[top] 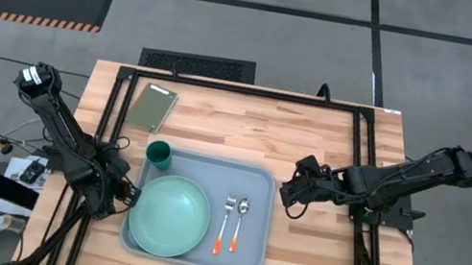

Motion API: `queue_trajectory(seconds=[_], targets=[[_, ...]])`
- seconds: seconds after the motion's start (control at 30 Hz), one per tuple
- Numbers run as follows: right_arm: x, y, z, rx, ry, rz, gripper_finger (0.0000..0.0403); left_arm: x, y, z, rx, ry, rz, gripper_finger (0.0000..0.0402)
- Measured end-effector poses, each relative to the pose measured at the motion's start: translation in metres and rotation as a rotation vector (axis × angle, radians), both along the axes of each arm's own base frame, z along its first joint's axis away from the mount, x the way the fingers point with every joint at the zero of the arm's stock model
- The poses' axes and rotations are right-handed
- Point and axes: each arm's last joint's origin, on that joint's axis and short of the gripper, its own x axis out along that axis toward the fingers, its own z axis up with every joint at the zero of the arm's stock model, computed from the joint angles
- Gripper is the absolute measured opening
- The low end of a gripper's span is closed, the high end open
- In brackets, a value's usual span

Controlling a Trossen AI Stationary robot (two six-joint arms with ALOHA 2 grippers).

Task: Pick and place plate/cup/fork/spoon on tray
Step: Adjust the light gray tray

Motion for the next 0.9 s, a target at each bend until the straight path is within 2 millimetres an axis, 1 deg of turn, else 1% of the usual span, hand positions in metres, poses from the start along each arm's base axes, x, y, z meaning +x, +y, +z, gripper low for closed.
queue_trajectory(seconds=[0.3,0.9], targets=[[0.0,0.0,0.0,0.001,0.0,0.001,0.0221,0.007,-0.01,-0.004,-0.056,-0.043,0.0,0.0],[0.0,0.0,0.0,0.0,0.002,0.005,0.0221,0.014,-0.017,-0.002,-0.123,-0.134,0.011,0.0]])
